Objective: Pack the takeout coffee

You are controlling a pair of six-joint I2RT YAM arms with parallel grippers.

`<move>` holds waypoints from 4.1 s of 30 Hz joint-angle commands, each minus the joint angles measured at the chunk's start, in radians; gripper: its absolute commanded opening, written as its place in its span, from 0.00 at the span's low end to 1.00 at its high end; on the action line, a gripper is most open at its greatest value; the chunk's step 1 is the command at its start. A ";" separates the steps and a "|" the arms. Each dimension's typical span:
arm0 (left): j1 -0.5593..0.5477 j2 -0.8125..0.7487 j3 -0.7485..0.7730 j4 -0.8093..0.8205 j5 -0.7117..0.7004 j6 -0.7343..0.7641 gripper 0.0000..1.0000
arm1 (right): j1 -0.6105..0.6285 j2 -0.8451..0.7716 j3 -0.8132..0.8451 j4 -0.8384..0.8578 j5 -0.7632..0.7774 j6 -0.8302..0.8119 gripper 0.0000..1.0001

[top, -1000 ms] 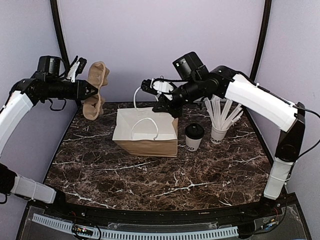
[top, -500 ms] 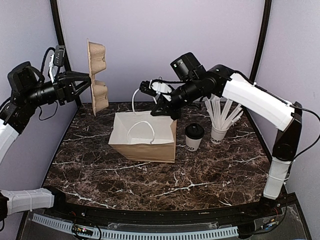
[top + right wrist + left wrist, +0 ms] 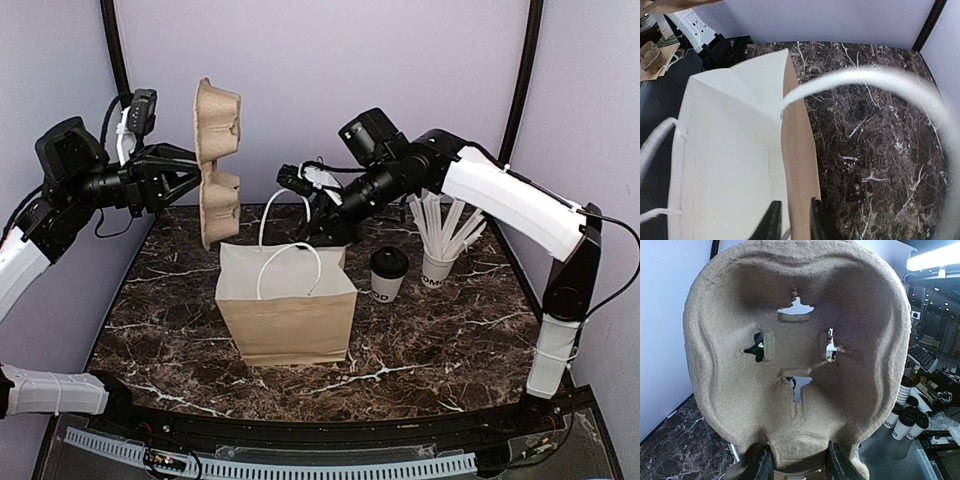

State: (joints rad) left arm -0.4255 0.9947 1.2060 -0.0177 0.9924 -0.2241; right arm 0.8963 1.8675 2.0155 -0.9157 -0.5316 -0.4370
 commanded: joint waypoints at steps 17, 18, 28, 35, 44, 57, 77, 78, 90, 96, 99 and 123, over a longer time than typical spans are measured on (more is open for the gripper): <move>-0.125 0.199 0.133 -0.182 -0.122 0.218 0.36 | -0.039 -0.160 -0.113 0.044 0.020 -0.013 0.80; -0.125 0.210 0.139 -0.181 -0.124 0.218 0.35 | -0.039 -0.163 -0.114 0.043 0.019 -0.013 0.81; -0.125 0.213 0.259 -0.303 -0.217 0.286 0.36 | -0.033 -0.218 -0.131 -0.024 -0.175 -0.024 0.71; -0.125 0.244 0.260 -0.296 -0.205 0.234 0.37 | 0.031 -0.173 -0.123 -0.010 -0.197 0.002 0.68; -0.125 0.274 0.260 -0.307 -0.201 0.167 0.36 | 0.084 -0.159 -0.109 0.054 -0.092 0.041 0.21; -0.144 0.303 0.239 -0.391 -0.126 0.138 0.34 | 0.177 -0.175 -0.102 -0.089 -0.035 -0.197 0.17; -0.251 0.474 0.489 -0.957 -0.434 0.373 0.33 | 0.180 -0.197 -0.107 -0.102 -0.043 -0.219 0.17; -0.254 0.474 0.489 -0.964 -0.444 0.382 0.32 | 0.180 -0.199 -0.112 -0.101 -0.041 -0.220 0.17; -0.368 0.492 0.499 -1.070 -0.489 0.403 0.33 | 0.104 -0.233 -0.069 -0.181 -0.114 -0.264 0.49; -0.377 0.442 0.514 -1.057 -0.465 0.424 0.33 | 0.023 -0.271 -0.055 -0.290 -0.157 -0.396 0.51; -0.378 0.412 0.504 -1.029 -0.452 0.449 0.33 | -0.011 -0.293 -0.084 -0.315 -0.177 -0.433 0.53; -0.387 0.368 0.417 -1.038 -0.346 0.431 0.32 | -0.021 -0.208 -0.198 -0.255 -0.215 -0.567 0.66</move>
State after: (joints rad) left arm -0.8074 1.4052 1.6447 -1.0374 0.6514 0.1982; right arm 0.8742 1.6268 1.7863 -1.1885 -0.7155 -0.9649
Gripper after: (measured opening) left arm 0.327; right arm 0.657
